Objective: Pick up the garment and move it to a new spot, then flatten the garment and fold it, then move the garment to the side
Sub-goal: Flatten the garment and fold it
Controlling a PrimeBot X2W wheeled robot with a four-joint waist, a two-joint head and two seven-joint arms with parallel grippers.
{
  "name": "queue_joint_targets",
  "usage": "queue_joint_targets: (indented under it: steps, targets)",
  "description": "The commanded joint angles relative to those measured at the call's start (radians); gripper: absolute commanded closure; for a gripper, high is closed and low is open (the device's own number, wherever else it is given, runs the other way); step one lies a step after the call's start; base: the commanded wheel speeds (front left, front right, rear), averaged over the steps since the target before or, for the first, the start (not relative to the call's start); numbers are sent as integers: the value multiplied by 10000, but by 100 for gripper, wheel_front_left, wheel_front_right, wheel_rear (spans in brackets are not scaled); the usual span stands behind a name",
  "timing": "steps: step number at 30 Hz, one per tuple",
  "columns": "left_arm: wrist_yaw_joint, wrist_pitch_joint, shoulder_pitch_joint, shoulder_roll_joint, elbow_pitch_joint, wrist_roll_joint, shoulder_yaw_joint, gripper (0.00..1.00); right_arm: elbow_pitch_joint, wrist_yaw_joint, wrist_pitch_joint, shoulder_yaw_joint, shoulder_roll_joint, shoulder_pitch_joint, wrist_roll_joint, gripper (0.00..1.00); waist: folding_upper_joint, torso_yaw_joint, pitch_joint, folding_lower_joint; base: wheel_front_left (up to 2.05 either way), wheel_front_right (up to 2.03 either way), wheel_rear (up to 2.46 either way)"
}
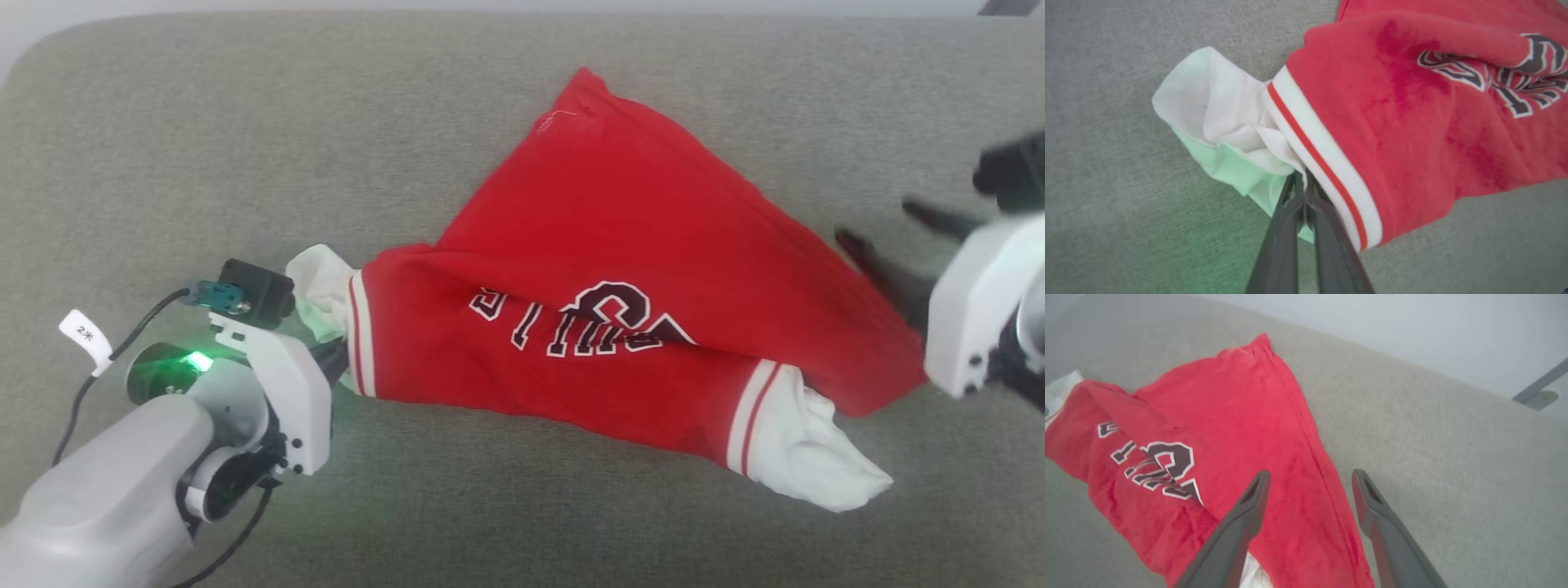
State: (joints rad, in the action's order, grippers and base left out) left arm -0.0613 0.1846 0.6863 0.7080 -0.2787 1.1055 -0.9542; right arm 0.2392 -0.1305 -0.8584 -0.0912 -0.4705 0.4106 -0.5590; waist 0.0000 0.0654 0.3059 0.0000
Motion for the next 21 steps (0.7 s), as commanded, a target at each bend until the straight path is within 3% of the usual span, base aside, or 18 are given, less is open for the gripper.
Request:
queue_joint_targets:
  steps: [1, 6, 11, 21]
  targets:
    - [-17, 38, 16, -82, 38, -74, -25, 100, -34, -4, 206, -125, -42, 330, 139, 0, 0, 119, 47, 0, 0, 0, 0]
    - [39, 26, 195, -350, 84, -183, -112, 100, -1282, -3, 1061, -874, 93, 1848, 95, 0, 0, 539, 265, 0, 0, 0, 0]
    - [213, 32, 529, -815, -47, -356, -256, 100, -3407, -3, 1828, -1907, 86, 3647, 2, 0, 0, 1161, 604, 0, 0, 0, 0]
    - [815, -160, 1252, -1911, -816, -530, -522, 100, -8003, -3, 2063, -4274, 136, 6711, -570, 0, 0, 2383, 1310, 0, 0, 0, 0]
